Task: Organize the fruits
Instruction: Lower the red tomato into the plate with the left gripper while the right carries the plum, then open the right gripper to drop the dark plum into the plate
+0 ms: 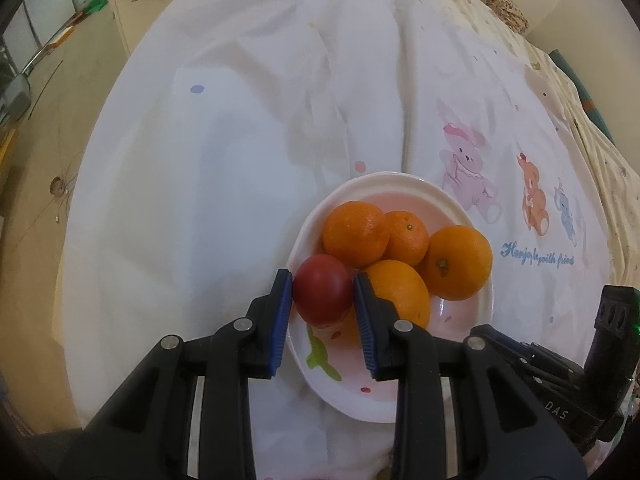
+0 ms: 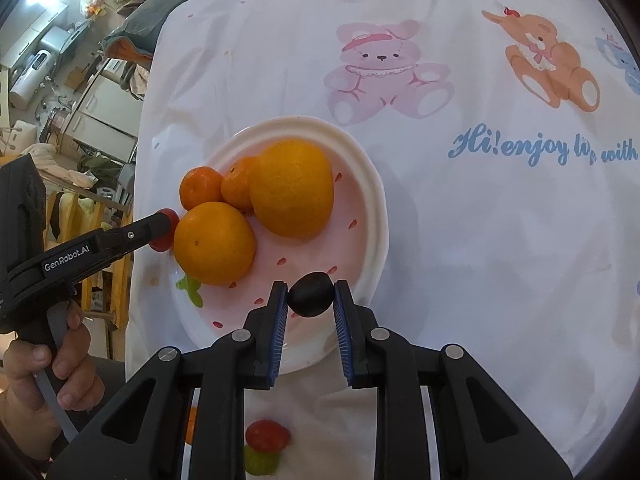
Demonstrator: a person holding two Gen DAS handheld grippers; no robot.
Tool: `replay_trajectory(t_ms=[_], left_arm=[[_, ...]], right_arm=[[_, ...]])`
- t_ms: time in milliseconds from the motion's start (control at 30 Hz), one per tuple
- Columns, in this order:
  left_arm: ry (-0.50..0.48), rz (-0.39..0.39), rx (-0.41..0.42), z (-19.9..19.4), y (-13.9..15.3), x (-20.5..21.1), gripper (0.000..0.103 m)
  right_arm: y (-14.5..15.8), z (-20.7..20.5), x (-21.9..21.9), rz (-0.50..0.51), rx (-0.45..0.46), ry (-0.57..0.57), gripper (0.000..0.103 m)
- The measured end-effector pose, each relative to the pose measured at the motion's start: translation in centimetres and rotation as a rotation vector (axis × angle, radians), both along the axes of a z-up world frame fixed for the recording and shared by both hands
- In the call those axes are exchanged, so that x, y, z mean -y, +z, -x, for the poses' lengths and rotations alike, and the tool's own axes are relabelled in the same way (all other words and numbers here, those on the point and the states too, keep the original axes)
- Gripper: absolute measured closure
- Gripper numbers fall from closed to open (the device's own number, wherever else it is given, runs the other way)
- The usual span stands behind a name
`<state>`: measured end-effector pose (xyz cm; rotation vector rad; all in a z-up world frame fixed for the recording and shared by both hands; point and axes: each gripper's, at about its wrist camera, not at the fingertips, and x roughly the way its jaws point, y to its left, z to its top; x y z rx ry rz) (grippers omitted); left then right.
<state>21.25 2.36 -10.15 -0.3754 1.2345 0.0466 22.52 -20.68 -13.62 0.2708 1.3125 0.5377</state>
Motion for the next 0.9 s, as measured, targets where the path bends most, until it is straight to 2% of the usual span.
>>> replay_trajectory(t_ms=[167, 267, 300, 333, 367, 400, 533, 700, 900], left_arm=[[0.004, -0.008, -0.007, -0.2, -0.2, 0.2, 0.075], [-0.009, -0.059, -0.012, -0.3, -0.2, 0.5, 0.072], [-0.021, -0.07, -0.009, -0.3, -0.2, 0.6, 0.057], [-0.029, -0.077, -0.004, -0.3, -0.1, 0.8, 0.048], [-0.031, -0.082, 0.006, -0.2, 0.1, 0.8, 0.031], [-0.03, -0.073, 0.019, -0.1, 0.3, 0.8, 0.022], [-0.039, -0.048, 0.03, 0.1, 0.7, 1.0, 0.021], [-0.056, -0.061, 0.037, 0.2, 0.8, 1.4, 0.021], [-0.055, -0.069, 0.07, 0.6, 1.7, 1.3, 0.021]], right_arm=[[0.0, 0.0, 0.2, -0.014, 0.001, -0.011, 0.078], [0.2, 0.0, 0.3, -0.034, 0.006, -0.022, 0.074], [0.2, 0.0, 0.3, -0.043, -0.005, -0.024, 0.065], [0.2, -0.1, 0.4, -0.047, -0.012, -0.03, 0.048], [0.3, -0.1, 0.6, -0.059, -0.005, -0.045, 0.042], [0.5, -0.1, 0.7, -0.064, 0.007, -0.053, 0.036], [1.4, -0.2, 1.1, -0.049, 0.046, -0.07, 0.036], [1.2, -0.6, 1.8, -0.048, 0.027, -0.091, 0.036], [2.7, 0.3, 2.2, -0.043, 0.076, -0.104, 0.034]])
